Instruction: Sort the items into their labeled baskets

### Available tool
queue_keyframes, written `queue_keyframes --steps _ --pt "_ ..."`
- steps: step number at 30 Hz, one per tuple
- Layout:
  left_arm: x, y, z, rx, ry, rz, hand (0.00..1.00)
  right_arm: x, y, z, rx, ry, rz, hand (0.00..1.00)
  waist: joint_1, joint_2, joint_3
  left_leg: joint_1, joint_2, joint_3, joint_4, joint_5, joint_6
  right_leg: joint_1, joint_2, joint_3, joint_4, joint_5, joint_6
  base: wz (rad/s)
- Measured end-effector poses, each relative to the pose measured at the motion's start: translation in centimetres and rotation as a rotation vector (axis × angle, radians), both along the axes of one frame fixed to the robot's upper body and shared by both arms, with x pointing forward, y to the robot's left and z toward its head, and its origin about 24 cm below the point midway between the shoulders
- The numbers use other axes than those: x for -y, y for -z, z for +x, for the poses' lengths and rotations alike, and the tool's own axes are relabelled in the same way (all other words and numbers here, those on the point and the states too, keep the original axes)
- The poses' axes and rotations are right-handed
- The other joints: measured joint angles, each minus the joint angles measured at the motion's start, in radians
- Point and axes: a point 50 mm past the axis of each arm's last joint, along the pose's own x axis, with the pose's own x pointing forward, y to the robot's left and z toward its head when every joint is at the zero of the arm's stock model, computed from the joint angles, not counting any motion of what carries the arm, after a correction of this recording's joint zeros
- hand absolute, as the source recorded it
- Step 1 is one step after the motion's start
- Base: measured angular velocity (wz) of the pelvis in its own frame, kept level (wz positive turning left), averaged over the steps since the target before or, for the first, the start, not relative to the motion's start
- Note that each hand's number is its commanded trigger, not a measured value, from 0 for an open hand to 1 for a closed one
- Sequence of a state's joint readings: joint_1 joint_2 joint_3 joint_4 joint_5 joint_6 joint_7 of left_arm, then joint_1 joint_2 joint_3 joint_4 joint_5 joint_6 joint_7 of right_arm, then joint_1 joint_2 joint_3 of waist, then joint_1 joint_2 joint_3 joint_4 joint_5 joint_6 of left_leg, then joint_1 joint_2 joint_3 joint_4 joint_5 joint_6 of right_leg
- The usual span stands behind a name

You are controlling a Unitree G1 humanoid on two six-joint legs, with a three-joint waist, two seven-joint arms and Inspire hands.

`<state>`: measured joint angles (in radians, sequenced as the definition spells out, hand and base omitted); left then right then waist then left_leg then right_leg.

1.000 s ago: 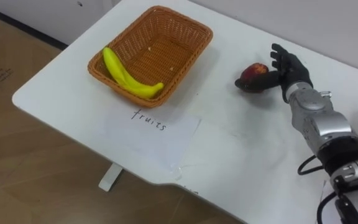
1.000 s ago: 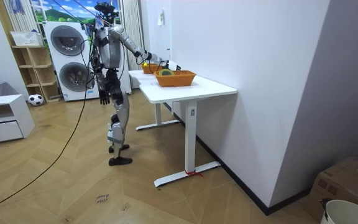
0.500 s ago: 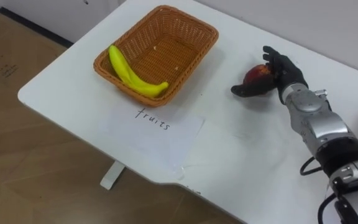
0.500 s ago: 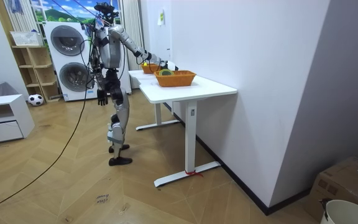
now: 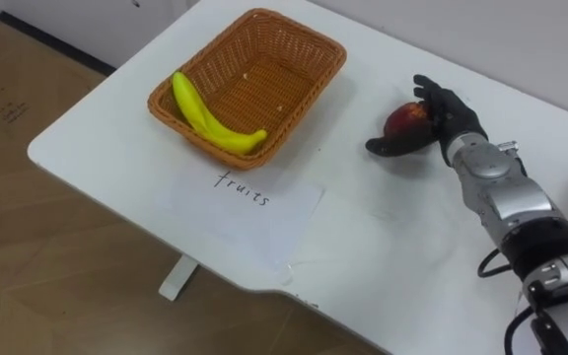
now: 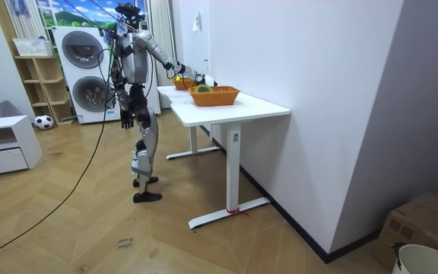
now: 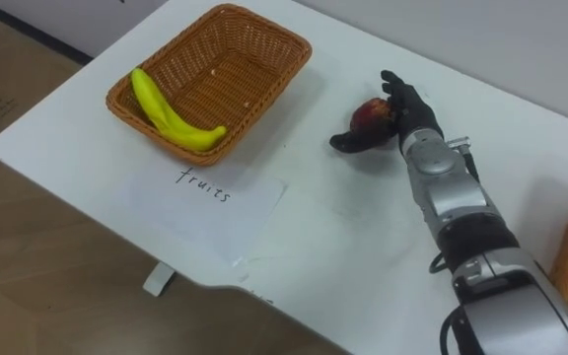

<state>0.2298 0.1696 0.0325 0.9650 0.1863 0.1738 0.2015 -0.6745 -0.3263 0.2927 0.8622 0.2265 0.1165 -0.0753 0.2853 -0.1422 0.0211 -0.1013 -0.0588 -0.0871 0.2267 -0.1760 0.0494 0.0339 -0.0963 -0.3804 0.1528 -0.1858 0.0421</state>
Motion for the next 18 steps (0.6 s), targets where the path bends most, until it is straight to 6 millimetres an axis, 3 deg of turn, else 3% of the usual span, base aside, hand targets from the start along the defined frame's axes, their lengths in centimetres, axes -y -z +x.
queue_keyframes --steps 4,5,6,7,18 --pt "0.0 0.0 0.0 0.0 0.0 0.0 0.0 0.1 0.1 0.0 0.002 -0.003 0.002 0.03 0.0 0.0 0.0001 0.0 0.0 0.0 0.0 0.0 0.0 0.0 0.0 0.006 0.0 0.0 0.0 0.0" --pt "0.0 0.0 0.0 -0.001 0.0 0.0 0.0 0.1 0.2 0.0 0.001 -0.003 0.002 0.17 0.0 0.0 0.0001 0.0 0.0 0.0 0.0 0.0 0.0 0.0 0.0 0.007 0.0 0.0 0.0 0.0" --pt "0.0 0.0 0.0 -0.001 0.0 -0.001 0.0 0.1 0.2 -0.1 0.001 -0.004 0.002 0.76 0.0 0.0 0.0001 0.0 0.0 0.0 0.0 0.0 0.0 0.0 0.0 0.007 0.0 0.0 0.0 0.0" --pt "0.0 0.0 0.0 -0.001 0.0 -0.001 0.0 0.1 0.2 -0.1 0.001 -0.005 0.002 1.0 0.0 0.0 0.0001 0.0 0.0 0.0 0.0 0.0 0.0 0.0 0.0 0.007 0.0 0.0 0.0 0.0" --pt "0.0 0.0 0.1 -0.006 0.002 -0.014 0.0 1.2 0.0 -0.1 0.012 0.024 -0.06 1.0 -0.001 -0.011 0.0045 0.005 0.002 0.003 -0.004 0.0 0.0 0.0 0.002 0.009 0.0 0.0 0.0 0.0"
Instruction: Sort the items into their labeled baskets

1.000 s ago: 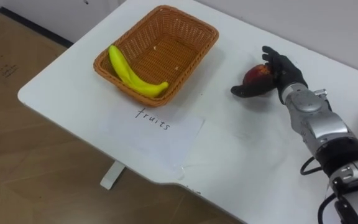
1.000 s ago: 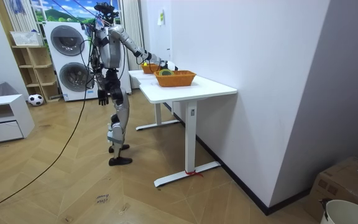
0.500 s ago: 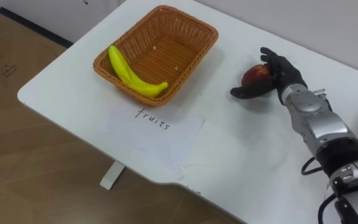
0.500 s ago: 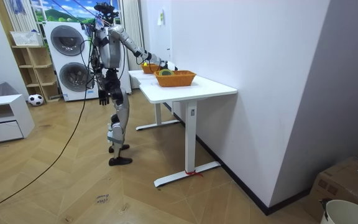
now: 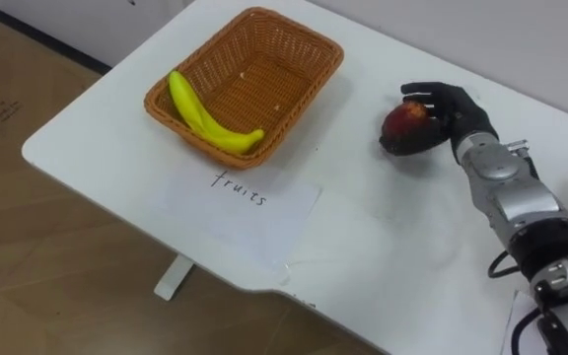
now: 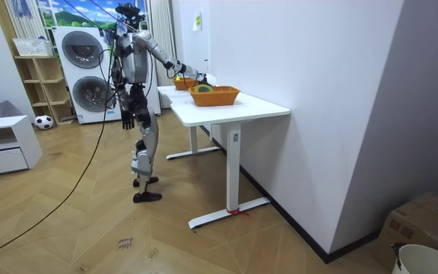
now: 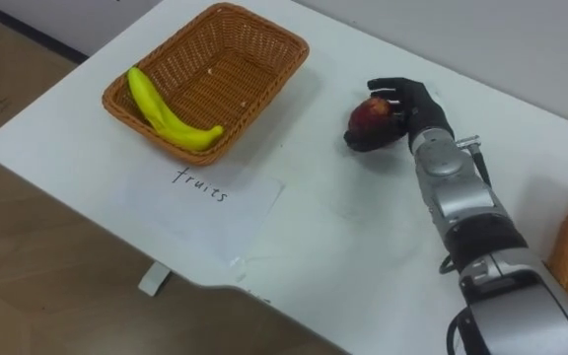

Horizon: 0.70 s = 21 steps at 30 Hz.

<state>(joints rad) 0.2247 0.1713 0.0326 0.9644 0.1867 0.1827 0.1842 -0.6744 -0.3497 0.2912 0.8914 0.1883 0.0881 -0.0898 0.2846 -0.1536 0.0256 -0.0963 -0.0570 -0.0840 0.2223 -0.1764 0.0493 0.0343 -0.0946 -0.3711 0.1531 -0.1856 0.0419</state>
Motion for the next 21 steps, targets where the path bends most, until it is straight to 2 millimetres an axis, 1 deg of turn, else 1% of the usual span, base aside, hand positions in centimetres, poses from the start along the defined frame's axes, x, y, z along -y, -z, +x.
queue_keyframes --steps 7,15,21 --pt "-0.1 0.0 0.1 0.001 0.001 0.003 0.0 0.0 0.4 -0.2 -0.021 -0.011 0.007 1.0 0.008 0.0 -0.0002 0.004 0.0 0.001 0.001 0.0 0.0 0.002 0.0 0.011 0.0 0.0 0.0 -0.01" --pt "-0.1 0.0 -0.1 -0.002 0.001 0.0 0.0 -0.1 1.1 -0.5 -0.051 -0.033 0.017 1.0 0.022 0.001 0.0009 0.01 0.001 -0.002 0.001 0.0 0.0 0.009 0.0 0.011 -0.001 0.0 0.0 0.0" --pt "-0.1 0.2 -0.5 -0.027 -0.005 -0.011 0.0 0.1 1.3 -0.6 -0.064 -0.036 0.014 1.0 0.023 0.003 0.0021 0.017 0.001 -0.004 0.0 0.0 0.0 0.018 0.002 0.009 -0.001 0.0 -0.001 0.01"
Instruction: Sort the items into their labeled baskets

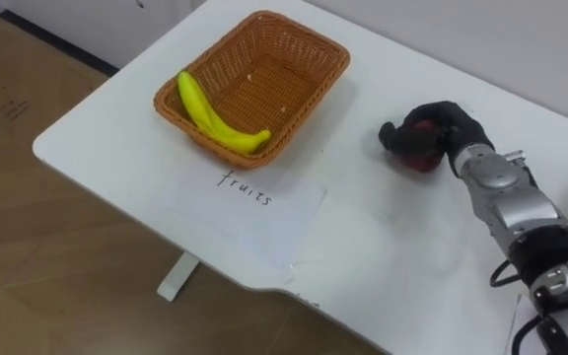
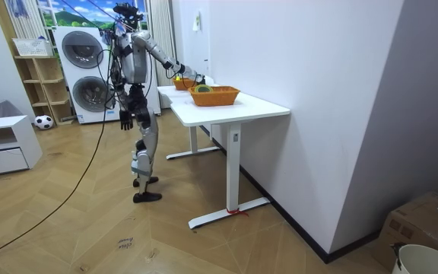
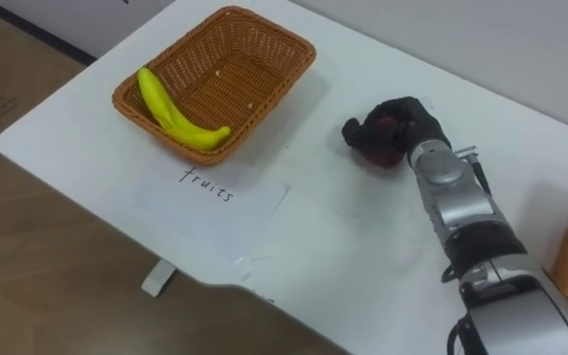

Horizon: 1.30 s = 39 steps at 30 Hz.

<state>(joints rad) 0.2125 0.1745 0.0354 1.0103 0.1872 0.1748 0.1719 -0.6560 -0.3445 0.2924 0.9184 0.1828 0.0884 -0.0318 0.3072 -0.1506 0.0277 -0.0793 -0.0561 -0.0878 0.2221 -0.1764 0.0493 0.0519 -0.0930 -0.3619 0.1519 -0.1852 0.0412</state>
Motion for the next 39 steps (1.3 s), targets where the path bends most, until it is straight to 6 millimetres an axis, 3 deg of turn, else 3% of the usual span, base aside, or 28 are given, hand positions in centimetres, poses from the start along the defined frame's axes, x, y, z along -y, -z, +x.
queue_keyframes --steps 7,16,19,27,39 --pt "0.1 0.0 0.2 0.007 0.001 -0.007 0.0 0.0 -0.2 0.1 0.004 0.002 0.009 1.0 -0.005 0.001 -0.0005 -0.001 0.0 0.005 0.0 0.0 0.0 -0.001 0.0 0.001 0.0 0.0 0.0 0.0" --pt "0.0 -0.1 0.3 0.014 -0.003 0.016 0.0 0.2 -1.5 0.6 0.046 0.014 0.034 1.0 -0.009 0.019 -0.0106 0.005 0.002 0.012 -0.001 0.0 0.0 0.001 0.001 0.003 0.0 0.0 0.0 0.0" --pt "-0.1 -0.1 0.2 0.012 -0.006 0.022 0.0 -0.1 -1.8 0.8 0.063 0.016 0.078 1.0 -0.026 0.023 -0.0129 0.008 0.002 0.012 0.0 0.0 0.0 0.006 0.001 0.003 -0.001 0.0 0.0 0.0" --pt "0.0 -0.1 0.1 0.009 -0.004 0.019 0.0 -1.7 -5.5 1.9 0.209 -0.043 0.11 1.0 -0.036 0.026 -0.0135 0.045 0.004 0.019 -0.01 0.0 0.0 0.037 0.002 0.002 -0.002 0.001 -0.001 -0.03" --pt "0.1 0.0 -1.3 -0.039 -0.017 0.012 0.0 -3.1 -7.9 2.3 0.292 -0.111 0.14 1.0 -0.015 0.035 -0.0138 0.054 0.006 -0.001 -0.01 0.0 0.0 0.051 0.006 -0.003 0.0 0.001 -0.001 0.02"
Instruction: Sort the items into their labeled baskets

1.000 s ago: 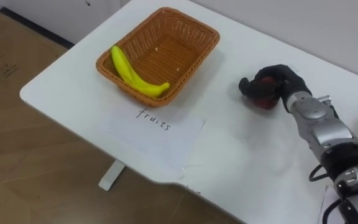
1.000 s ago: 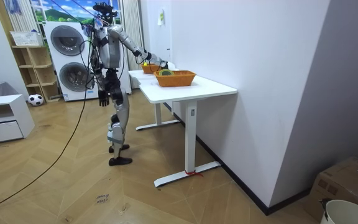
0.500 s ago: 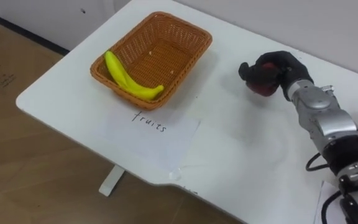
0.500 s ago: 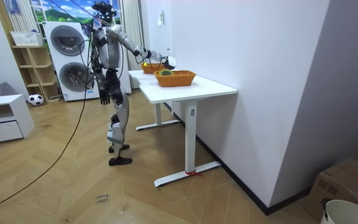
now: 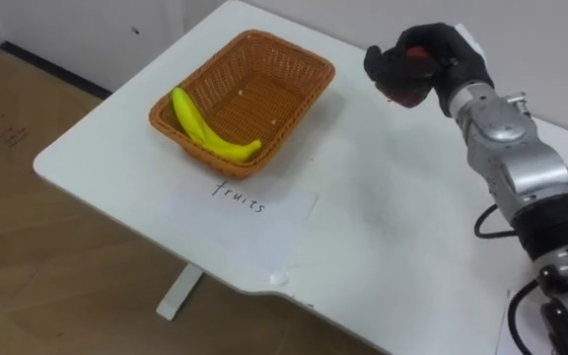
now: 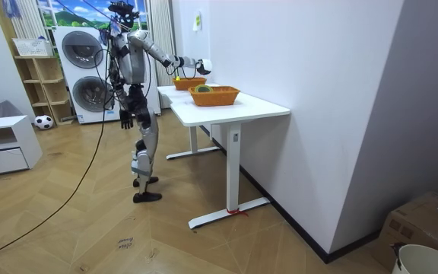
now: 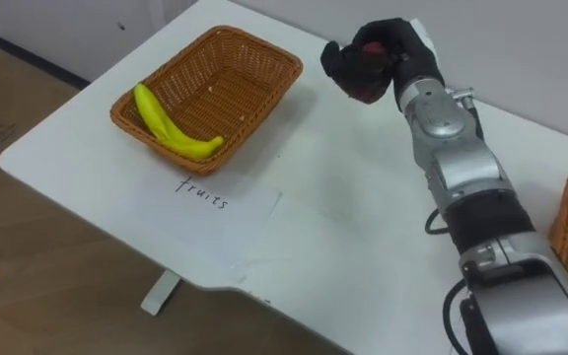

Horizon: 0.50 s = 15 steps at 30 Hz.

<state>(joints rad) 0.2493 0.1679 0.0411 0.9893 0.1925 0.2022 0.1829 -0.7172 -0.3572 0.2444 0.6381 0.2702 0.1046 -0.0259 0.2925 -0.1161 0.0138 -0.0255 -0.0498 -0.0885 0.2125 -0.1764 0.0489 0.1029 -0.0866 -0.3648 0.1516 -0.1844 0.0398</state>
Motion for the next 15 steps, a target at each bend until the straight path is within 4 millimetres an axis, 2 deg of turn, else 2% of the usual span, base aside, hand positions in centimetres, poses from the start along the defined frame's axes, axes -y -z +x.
queue_keyframes --steps 4,6,11,15 --pt "-0.1 -0.2 -0.2 -0.005 0.002 -0.006 0.0 0.0 0.3 0.0 -0.027 -0.009 -0.002 1.0 0.016 -0.001 -0.0012 -0.003 0.0 -0.004 0.0 0.0 0.0 -0.002 0.0 -0.009 0.0 0.0 0.0 0.04" --pt "-0.2 -0.2 -0.4 -0.012 -0.002 -0.008 0.0 -0.1 0.5 0.0 -0.043 -0.01 -0.007 1.0 0.017 -0.003 -0.0025 -0.006 -0.004 -0.023 0.002 0.0 0.0 0.003 -0.001 -0.025 0.0 0.0 0.0 0.2" --pt "-0.1 -0.2 -0.9 -0.034 -0.007 -0.028 0.0 -0.1 0.7 -0.1 -0.069 -0.003 -0.027 1.0 0.022 -0.007 -0.0054 -0.002 -0.013 -0.052 0.009 0.0 0.0 0.021 -0.005 -0.026 0.001 -0.001 0.002 0.2" --pt "-0.1 -0.1 -1.2 -0.05 -0.012 -0.036 0.0 -0.9 1.1 -0.1 -0.081 -0.019 -0.011 1.0 0.057 -0.015 -0.0044 0.011 -0.018 -0.053 0.01 0.0 0.0 0.034 -0.01 -0.022 0.001 -0.003 0.005 0.02"
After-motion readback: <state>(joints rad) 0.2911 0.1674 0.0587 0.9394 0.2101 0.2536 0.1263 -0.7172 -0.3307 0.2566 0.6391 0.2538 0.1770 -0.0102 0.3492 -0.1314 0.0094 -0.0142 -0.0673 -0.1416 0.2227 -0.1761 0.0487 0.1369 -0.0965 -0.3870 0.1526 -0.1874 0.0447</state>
